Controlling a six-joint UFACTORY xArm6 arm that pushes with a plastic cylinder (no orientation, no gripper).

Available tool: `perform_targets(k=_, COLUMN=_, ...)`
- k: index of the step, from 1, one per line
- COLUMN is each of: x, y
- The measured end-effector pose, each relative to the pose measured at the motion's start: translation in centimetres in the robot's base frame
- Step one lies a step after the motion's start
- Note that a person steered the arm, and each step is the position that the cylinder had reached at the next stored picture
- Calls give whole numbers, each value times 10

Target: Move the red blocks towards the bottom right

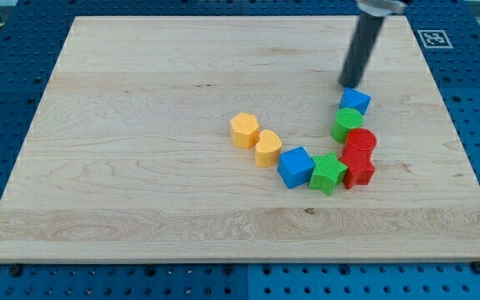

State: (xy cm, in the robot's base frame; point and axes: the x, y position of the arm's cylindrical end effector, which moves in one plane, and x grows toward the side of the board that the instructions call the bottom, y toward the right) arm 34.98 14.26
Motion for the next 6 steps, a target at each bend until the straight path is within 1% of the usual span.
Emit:
perform_targets(k=1, x=-7, y=-48)
perform_targets(k=2, x=16, y=-55)
perform_targets(k=3, x=31, y=-55)
perform_targets(k=6, x=102, y=-49)
